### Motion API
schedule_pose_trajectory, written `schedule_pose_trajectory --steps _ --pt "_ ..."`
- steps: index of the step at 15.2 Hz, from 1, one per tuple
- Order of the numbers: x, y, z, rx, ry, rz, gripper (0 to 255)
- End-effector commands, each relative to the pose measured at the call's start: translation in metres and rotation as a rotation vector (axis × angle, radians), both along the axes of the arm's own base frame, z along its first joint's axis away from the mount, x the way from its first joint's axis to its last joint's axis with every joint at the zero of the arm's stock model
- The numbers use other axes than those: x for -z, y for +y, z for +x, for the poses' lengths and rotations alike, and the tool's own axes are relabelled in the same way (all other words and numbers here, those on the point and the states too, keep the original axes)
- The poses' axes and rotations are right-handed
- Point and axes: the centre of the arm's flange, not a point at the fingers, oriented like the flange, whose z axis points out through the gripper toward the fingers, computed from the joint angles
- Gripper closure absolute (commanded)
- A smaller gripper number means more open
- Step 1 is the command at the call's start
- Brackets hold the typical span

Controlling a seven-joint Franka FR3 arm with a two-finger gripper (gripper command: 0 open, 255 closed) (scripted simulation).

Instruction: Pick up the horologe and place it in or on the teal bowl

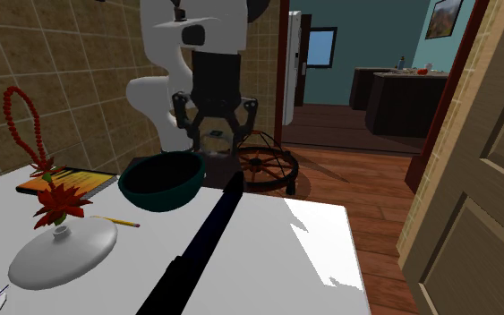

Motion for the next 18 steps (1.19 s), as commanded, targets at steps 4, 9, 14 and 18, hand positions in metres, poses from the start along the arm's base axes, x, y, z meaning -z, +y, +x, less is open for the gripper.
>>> schedule_pose_trajectory --steps 4,9,14,18 --pt "0.000 -0.047 -0.045 0.000 0.000 0.001 255" --pt "0.000 -0.094 -0.091 0.000 0.000 0.001 255" --pt "0.010 -0.121 -0.117 0.000 0.000 0.001 255" --pt "0.031 -0.121 -0.117 0.000 0.000 0.001 255"
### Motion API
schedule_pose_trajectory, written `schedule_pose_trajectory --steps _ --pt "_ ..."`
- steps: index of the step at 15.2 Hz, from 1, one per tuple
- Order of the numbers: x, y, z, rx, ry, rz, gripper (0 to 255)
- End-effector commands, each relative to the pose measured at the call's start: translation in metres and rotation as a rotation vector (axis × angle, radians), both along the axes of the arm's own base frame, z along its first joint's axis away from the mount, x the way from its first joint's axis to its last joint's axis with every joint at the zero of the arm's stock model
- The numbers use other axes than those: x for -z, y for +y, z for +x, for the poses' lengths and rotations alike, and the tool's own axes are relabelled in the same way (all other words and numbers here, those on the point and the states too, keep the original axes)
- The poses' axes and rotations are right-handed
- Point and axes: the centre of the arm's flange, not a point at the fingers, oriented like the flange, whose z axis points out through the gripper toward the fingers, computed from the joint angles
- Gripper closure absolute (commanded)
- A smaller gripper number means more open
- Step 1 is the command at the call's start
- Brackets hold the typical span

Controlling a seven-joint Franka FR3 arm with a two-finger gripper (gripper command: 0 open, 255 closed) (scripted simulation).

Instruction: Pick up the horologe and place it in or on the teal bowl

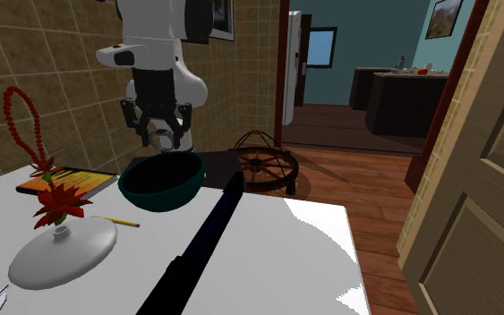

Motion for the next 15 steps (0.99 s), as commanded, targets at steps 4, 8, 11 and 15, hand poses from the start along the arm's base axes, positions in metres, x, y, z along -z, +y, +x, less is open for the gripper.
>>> schedule_pose_trajectory --steps 4,8,11,15 --pt "0.025 0.000 0.001 0.000 0.000 0.000 255" --pt "0.042 0.000 0.001 0.000 0.000 0.000 255" --pt "0.042 0.000 0.001 0.000 0.000 0.000 255" --pt "0.042 0.000 0.001 0.000 0.000 0.000 255"
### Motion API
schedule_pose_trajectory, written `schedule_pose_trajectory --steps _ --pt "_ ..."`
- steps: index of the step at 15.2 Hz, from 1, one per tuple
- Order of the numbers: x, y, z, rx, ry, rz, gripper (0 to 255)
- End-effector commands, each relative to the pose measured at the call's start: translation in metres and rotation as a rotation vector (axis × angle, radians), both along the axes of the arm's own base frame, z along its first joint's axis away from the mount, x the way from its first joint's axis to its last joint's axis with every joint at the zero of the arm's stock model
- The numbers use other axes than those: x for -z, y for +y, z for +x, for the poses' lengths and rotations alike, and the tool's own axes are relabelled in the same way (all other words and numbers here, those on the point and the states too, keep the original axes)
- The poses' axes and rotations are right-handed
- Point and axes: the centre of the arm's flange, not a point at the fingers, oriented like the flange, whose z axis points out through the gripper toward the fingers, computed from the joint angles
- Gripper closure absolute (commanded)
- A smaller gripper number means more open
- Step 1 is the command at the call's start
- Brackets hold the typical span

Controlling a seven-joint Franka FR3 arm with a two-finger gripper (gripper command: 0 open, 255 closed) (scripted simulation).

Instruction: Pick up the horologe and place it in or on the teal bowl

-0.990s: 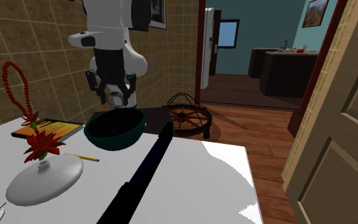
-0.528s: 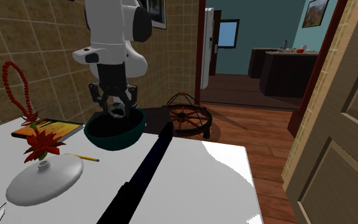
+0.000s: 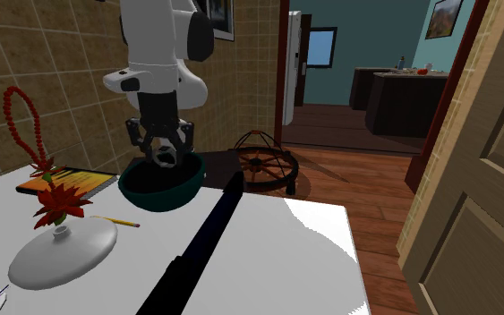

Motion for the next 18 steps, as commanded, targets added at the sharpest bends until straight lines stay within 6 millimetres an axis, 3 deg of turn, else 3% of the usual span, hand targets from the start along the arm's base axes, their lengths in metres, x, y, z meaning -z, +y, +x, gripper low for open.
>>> schedule_pose_trajectory --steps 1,6,10,18 --pt "0.000 0.000 0.000 0.000 0.000 0.000 0" --pt "0.000 0.000 0.000 0.000 0.000 0.000 0" --pt "-0.050 0.004 0.003 0.000 0.000 0.000 0" --pt "-0.050 0.004 0.003 0.000 0.000 0.000 0"
